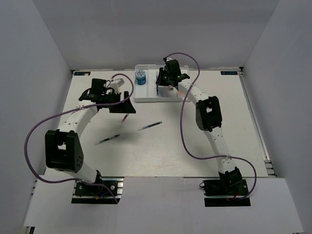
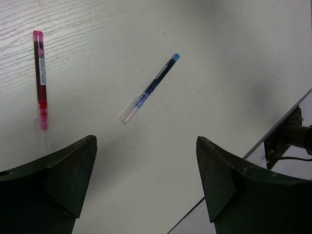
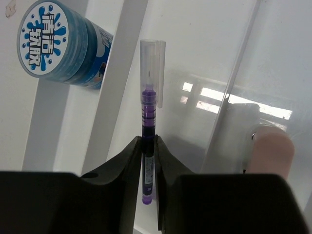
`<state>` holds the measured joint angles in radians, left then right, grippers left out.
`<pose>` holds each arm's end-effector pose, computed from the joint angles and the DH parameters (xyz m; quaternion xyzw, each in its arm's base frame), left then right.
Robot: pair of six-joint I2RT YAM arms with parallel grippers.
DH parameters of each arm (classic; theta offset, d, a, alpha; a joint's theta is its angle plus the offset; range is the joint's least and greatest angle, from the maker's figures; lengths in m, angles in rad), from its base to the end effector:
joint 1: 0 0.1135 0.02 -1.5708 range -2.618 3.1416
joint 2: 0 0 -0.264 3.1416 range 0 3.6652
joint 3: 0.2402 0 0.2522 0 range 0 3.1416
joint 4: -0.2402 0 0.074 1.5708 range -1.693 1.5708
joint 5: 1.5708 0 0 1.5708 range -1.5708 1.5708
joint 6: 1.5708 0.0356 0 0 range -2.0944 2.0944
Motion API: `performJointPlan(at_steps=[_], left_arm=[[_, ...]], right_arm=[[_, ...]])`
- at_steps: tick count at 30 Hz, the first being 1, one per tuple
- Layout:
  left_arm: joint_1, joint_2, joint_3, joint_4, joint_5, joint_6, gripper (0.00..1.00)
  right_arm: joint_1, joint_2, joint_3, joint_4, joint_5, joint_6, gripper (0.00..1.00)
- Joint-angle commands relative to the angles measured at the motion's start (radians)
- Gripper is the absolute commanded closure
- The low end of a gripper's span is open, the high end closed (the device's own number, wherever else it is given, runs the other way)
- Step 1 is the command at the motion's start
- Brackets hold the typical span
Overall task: Sort the stationery into containers
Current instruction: Place the pen in the storage box.
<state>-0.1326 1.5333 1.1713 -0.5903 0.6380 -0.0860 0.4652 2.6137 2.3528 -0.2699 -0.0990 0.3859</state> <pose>0.3143 -0.0633 0.2631 0.1165 0.9020 -0.3285 0.2547 0.5298 0.2699 0.1859 -0.0589 0.8651 0.2440 0.4343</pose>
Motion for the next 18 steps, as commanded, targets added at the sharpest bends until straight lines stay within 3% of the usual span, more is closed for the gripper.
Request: performJointPlan(at_steps=[1, 6, 9, 13, 15, 18], left_arm=[[0.005, -0.042, 0.002, 0.014, -0.004, -0.001, 0.08], [0.005, -0.045, 0.002, 0.007, -0.006, -0.001, 0.08], [0.005, -0.053, 0.007, 0.003, 0.000, -0.004, 0.08], [0.005, -0.067, 0.034, -0.031, 0.037, 0.023, 0.06], [0.014, -0.076, 0.045, -0.045, 0.104, 0.031, 0.05], [0.054, -0.105, 0.015, -0.019, 0.156, -0.018, 0.02]], right_arm=[[0.010, 0.008, 0.031, 0.052, 0.021, 0.015, 0.75], [0.013, -0.007, 0.028, 0.047, 0.030, 0.013, 0.50], [0.013, -0.064, 0.014, 0.049, -0.013, -0.013, 0.49], [0.004, -0.197, -0.036, 0.028, -0.206, -0.186, 0.48], [0.003, -0.310, -0.085, -0.003, -0.323, -0.368, 0.48], [0.009, -0.475, -0.284, -0.075, -0.461, -0.675, 0.49]])
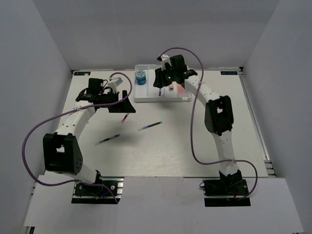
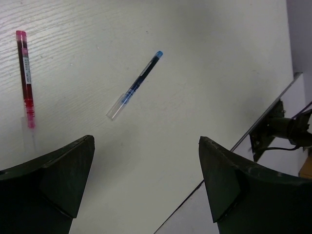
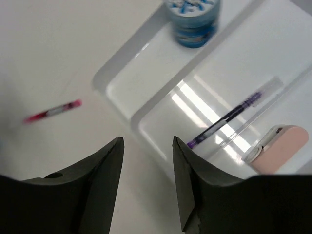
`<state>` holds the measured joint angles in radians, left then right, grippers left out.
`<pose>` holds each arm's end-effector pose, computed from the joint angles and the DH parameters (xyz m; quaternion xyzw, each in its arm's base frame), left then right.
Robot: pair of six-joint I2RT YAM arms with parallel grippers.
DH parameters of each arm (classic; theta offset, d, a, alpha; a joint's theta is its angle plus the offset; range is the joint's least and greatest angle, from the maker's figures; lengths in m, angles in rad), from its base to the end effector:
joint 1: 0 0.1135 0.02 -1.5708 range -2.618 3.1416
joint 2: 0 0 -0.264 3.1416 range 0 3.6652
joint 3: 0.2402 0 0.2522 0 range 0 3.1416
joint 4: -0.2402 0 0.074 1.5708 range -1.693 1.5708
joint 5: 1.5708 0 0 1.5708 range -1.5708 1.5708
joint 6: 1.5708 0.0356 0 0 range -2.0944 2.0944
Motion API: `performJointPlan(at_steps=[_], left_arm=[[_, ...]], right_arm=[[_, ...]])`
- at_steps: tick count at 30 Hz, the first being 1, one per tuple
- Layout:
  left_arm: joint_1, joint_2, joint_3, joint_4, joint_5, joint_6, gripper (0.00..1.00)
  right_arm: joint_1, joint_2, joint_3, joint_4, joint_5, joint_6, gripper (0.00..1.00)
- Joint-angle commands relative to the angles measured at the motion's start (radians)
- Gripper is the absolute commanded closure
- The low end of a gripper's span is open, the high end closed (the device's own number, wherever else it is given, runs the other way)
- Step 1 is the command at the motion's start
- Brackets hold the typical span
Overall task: Sort the stationery into containers
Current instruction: Place the pen in the storage box, then pick up the pen from the center of the board.
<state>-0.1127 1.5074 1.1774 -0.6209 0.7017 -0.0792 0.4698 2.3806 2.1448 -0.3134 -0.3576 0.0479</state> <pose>0.3087 -0.0581 0.2720 0.1198 0.8924 -0.3533 0.2538 0.4892 0.2623 0.2406 -0.2648 0.8212 0.2731 0.4253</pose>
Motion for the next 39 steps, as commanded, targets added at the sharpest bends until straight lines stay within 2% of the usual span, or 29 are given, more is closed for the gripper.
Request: performJointPlan(at_steps=[1, 2, 6, 8, 10, 11, 12, 13, 17, 21, 28, 37, 39], left_arm=[[0.060, -0.084, 0.001, 0.021, 0.100, -0.037, 0.02], [0.076, -0.088, -0.004, 0.021, 0.107, -0.043, 0.02], [0.180, -0.101, -0.041, 0.052, 0.201, -0.095, 0.02], [0.252, -0.095, -0.070, 0.129, 0.304, -0.186, 0.02], [0.301, -0.072, -0.136, 0.214, 0.450, -0.273, 0.02], [0.342, -0.067, -0.163, 0.328, 0.493, -0.324, 0.02], [0.358, -0.064, -0.189, 0.364, 0.521, -0.394, 0.03], [0.367, -0.061, -0.209, 0.378, 0.528, -0.398, 0.03], [0.377, -0.101, -0.190, 0.261, 0.438, -0.272, 0.03], [0.377, -0.144, -0.217, 0.259, 0.420, -0.254, 0.03], [0.377, -0.168, -0.245, 0.270, 0.426, -0.248, 0.03], [0.377, -0.162, -0.257, 0.274, 0.432, -0.235, 0.03], [0.377, -0.162, -0.263, 0.285, 0.432, -0.238, 0.03]], right_arm=[[0.006, -0.270, -0.154, -0.071, -0.265, -0.418, 0.50], [0.013, -0.294, -0.183, -0.181, -0.285, -0.580, 0.52], [0.033, -0.405, -0.347, -0.366, -0.304, -0.892, 0.57], [0.062, -0.441, -0.445, -0.401, -0.265, -1.041, 0.60], [0.091, -0.460, -0.506, -0.394, -0.225, -1.112, 0.61], [0.119, -0.474, -0.552, -0.388, -0.212, -1.143, 0.61], [0.130, -0.475, -0.571, -0.379, -0.199, -1.199, 0.61], [0.157, -0.475, -0.589, -0.372, -0.170, -1.223, 0.61], [0.236, -0.457, -0.657, -0.311, -0.127, -1.290, 0.61], [0.292, -0.393, -0.630, -0.283, -0.104, -1.307, 0.61], [0.322, -0.279, -0.527, -0.279, -0.086, -1.326, 0.62], [0.336, -0.221, -0.503, -0.256, -0.057, -1.335, 0.63], [0.332, -0.210, -0.505, -0.271, -0.047, -1.350, 0.66]])
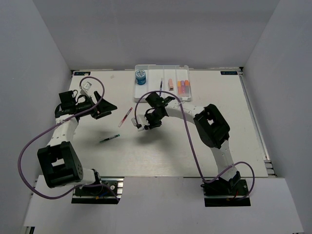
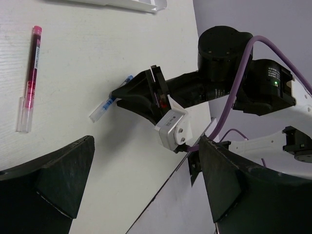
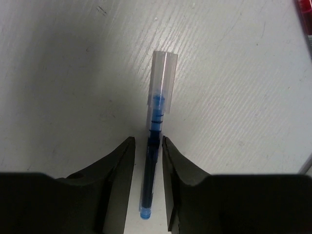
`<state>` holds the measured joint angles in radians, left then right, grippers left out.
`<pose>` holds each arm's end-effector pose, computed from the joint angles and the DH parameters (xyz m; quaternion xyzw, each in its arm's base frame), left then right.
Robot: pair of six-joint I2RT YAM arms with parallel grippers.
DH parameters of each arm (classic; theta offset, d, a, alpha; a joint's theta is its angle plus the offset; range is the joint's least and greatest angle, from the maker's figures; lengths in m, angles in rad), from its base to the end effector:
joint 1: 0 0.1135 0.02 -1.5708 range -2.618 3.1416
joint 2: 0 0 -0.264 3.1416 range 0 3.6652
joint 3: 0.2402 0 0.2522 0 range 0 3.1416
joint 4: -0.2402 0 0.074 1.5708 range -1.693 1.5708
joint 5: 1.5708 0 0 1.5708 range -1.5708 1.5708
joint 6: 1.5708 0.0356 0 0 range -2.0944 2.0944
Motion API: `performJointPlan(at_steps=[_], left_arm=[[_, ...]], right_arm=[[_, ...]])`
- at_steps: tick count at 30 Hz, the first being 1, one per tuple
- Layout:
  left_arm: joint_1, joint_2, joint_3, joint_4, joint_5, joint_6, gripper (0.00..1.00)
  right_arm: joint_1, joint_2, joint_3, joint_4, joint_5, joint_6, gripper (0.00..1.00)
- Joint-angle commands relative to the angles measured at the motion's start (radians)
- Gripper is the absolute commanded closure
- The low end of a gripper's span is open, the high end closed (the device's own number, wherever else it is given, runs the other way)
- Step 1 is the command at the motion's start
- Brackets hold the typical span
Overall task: Sort the stationery into containers
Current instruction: Pick up the pen from the center of the board.
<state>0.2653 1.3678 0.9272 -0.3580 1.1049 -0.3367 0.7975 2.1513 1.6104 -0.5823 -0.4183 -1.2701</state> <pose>0.2754 0.0419 0.2574 -0.0451 0.8117 -0.4973 0.3030 0.3052 0.3334 0.1635 -0.8431 0.4483 0.1460 0.2585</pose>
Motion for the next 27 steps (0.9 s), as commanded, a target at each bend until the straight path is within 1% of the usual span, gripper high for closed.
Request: performJointPlan(at_steps=[1, 2, 6, 12, 13, 14, 16, 17, 20, 21, 22, 23, 24, 25, 26, 27], left_arm=[[-0.001, -0.022, -0.014, 0.024, 0.032, 0.018, 0.03], [-0.001, -0.019, -0.011, 0.024, 0.030, 0.016, 0.03], [-0.001, -0.010, -0.004, 0.024, 0.035, 0.011, 0.03], [-0.001, -0.010, -0.010, 0.028, 0.033, 0.011, 0.03], [-0.001, -0.012, -0.010, 0.028, 0.026, 0.008, 0.03], [-0.001, -0.012, -0.010, 0.030, 0.024, 0.005, 0.04], [-0.001, -0.012, -0.010, 0.030, 0.020, 0.001, 0.04], [-0.001, -0.013, -0.010, 0.030, 0.018, 0.001, 0.04], [-0.001, -0.019, -0.013, 0.028, 0.007, 0.001, 0.05], [-0.001, -0.022, -0.014, 0.030, 0.007, 0.001, 0.05], [-0.001, -0.022, -0.016, 0.031, 0.007, -0.001, 0.05], [-0.001, -0.026, -0.016, 0.036, 0.004, -0.005, 0.05], [-0.001, -0.026, -0.019, 0.040, 0.004, -0.010, 0.05], [-0.001, -0.026, -0.022, 0.045, 0.004, -0.010, 0.05], [-0.001, -0.023, -0.022, 0.045, 0.004, -0.012, 0.05], [-0.001, -0.022, -0.022, 0.045, 0.004, -0.013, 0.05]], right_arm=[[0.003, 0.021, 0.028, -0.008, 0.016, -0.038, 0.67], [0.005, 0.025, 0.025, -0.019, 0.021, -0.046, 0.70], [0.002, 0.038, -0.003, -0.022, 0.045, -0.069, 0.72], [0.009, 0.055, -0.026, -0.094, 0.067, -0.084, 0.74], [0.009, 0.053, -0.038, -0.093, 0.072, -0.081, 0.77], [0.011, 0.044, -0.047, -0.091, 0.075, -0.078, 0.84], [0.017, 0.038, -0.053, -0.087, 0.073, -0.042, 0.91], [0.020, 0.033, -0.046, -0.085, 0.069, -0.023, 0.99], [0.013, 0.028, 0.040, -0.067, 0.053, 0.119, 1.00], [0.008, 0.027, 0.098, -0.057, 0.055, 0.161, 1.00], [0.003, 0.033, 0.130, -0.041, 0.058, 0.246, 1.00], [-0.001, 0.038, 0.170, -0.031, 0.058, 0.289, 1.00], [-0.017, 0.045, 0.248, -0.024, 0.059, 0.334, 1.00], [-0.029, 0.065, 0.288, -0.018, 0.062, 0.413, 1.00], [-0.037, 0.076, 0.328, -0.017, 0.059, 0.451, 1.00], [-0.062, 0.087, 0.406, -0.014, 0.059, 0.490, 1.00]])
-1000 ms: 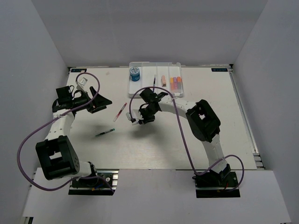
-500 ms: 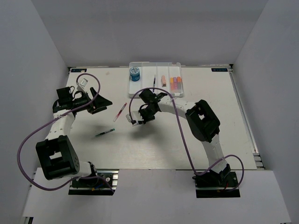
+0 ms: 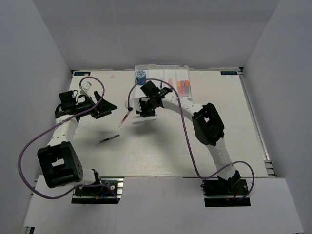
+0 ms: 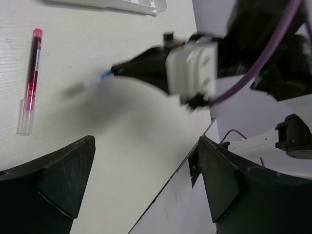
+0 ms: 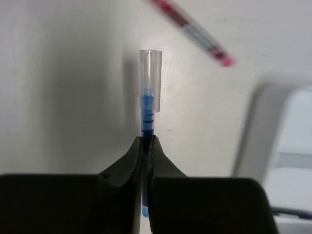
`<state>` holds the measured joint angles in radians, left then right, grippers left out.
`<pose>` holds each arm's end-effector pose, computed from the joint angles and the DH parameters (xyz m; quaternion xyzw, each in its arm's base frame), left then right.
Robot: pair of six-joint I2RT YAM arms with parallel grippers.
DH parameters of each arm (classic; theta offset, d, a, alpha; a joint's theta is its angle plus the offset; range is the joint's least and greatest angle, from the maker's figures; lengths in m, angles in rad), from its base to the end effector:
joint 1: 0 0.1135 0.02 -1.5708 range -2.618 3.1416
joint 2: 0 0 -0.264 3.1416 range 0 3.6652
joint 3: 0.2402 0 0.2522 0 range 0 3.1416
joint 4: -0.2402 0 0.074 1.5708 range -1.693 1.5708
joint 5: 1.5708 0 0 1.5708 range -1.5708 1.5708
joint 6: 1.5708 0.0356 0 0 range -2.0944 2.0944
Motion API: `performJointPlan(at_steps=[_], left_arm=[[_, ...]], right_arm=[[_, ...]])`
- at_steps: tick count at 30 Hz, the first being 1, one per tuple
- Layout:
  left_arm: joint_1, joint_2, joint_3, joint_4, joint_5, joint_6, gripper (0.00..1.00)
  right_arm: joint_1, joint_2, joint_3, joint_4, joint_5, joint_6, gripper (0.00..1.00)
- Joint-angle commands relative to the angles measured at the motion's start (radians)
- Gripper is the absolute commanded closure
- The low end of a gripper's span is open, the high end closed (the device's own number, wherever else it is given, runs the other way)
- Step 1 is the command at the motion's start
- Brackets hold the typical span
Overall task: Sort the stationery into containers
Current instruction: Pick up the pen from the center of the board, then place the pen in the storage box.
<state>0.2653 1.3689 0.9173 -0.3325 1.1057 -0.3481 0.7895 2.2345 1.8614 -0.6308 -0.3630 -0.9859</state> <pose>0.2760 0.0420 0.2557 -0.0454 0.8101 -0.4981 0.3058 0.3362 0.3570 0.1975 -0.7643 0.5569 0.1455 0.2907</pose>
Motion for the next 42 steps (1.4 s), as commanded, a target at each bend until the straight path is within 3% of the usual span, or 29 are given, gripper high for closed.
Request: performJointPlan(at_steps=[1, 4, 8, 13, 14, 21, 31, 42], left_arm=[[-0.001, -0.022, -0.012, 0.020, 0.002, 0.000, 0.05], [-0.001, -0.022, -0.011, 0.015, -0.003, 0.003, 0.05], [-0.001, -0.019, -0.014, 0.018, -0.006, 0.004, 0.05], [-0.001, -0.007, -0.011, 0.026, -0.004, -0.005, 0.05], [-0.001, -0.002, -0.012, 0.027, -0.004, -0.008, 0.05], [-0.001, 0.013, -0.011, 0.021, -0.014, 0.003, 0.05], [-0.001, 0.010, -0.024, 0.016, -0.035, 0.011, 0.06], [-0.001, -0.005, -0.048, 0.023, -0.053, 0.009, 0.05]], right_arm=[[-0.064, 0.026, 0.188, 0.048, 0.004, 0.296, 1.00], [-0.107, 0.046, 0.277, 0.081, -0.007, 0.432, 1.00], [-0.162, 0.031, 0.275, 0.169, 0.009, 0.654, 1.00], [-0.229, 0.039, 0.294, 0.276, 0.183, 0.933, 1.00], [-0.260, 0.045, 0.301, 0.304, 0.226, 1.051, 1.00], [-0.283, 0.097, 0.360, 0.365, 0.387, 1.312, 1.00], [-0.273, 0.244, 0.427, 0.485, 0.533, 1.489, 1.00], [-0.254, 0.352, 0.427, 0.528, 0.546, 1.492, 1.00]])
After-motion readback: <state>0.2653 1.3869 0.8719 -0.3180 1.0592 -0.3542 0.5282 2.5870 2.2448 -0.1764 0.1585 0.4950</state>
